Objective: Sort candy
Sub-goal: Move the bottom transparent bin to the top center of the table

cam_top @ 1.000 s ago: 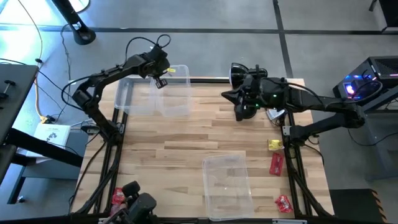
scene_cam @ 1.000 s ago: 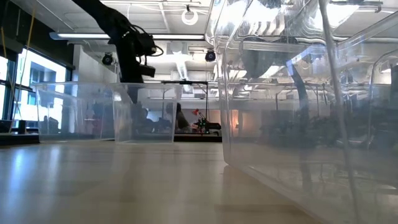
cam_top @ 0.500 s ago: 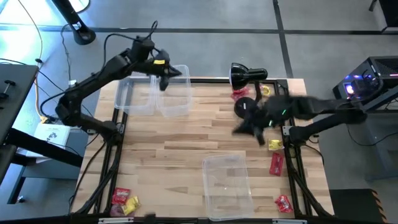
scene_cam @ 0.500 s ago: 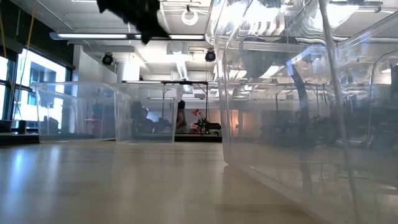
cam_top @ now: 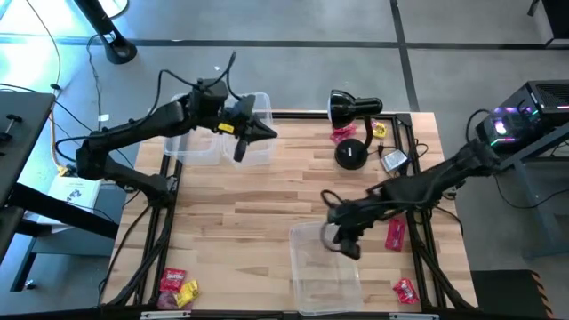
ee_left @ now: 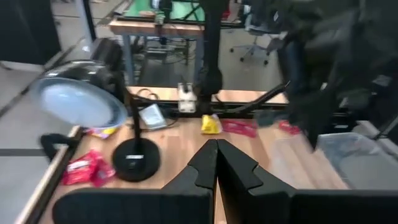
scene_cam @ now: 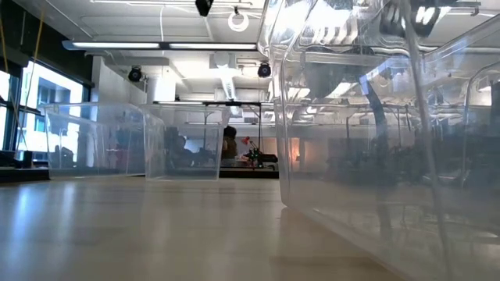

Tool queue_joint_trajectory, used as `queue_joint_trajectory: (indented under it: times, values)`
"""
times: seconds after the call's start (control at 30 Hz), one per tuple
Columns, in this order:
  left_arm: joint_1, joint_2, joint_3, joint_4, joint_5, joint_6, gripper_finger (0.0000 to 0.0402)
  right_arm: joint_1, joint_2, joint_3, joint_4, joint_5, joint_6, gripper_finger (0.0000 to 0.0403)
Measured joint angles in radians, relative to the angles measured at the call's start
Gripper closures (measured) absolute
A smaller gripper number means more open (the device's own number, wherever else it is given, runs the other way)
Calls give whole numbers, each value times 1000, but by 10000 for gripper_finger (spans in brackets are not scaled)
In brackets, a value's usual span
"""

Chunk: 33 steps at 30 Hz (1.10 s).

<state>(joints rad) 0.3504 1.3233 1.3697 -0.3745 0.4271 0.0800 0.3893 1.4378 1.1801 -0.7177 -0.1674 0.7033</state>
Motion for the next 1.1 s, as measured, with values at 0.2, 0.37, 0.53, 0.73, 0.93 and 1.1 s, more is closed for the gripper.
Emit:
queue_joint_trajectory:
  times: [0.2, 0.37, 0.53, 0.73, 0.93, 1.1]
  values:
    - [-20, -17, 0, 3, 7, -50, 401, -73, 129, 0, 25, 15, -80, 403]
    - [-16, -74, 0, 2, 7, -51, 401, -136, 150, 0, 48, 97, -219, 403]
    - [9, -152, 0, 2, 1, -51, 401, -223, 146, 0, 50, 208, -412, 403]
    - [27, -251, 0, -16, -100, -51, 401, -358, 145, 0, 55, 276, -562, 403]
    - [26, -327, 0, -98, -165, -85, 401, -495, 145, 0, 98, 329, -649, 403]
    - [26, -350, 0, -134, -172, -87, 401, -585, 145, 0, 194, 342, -704, 403]
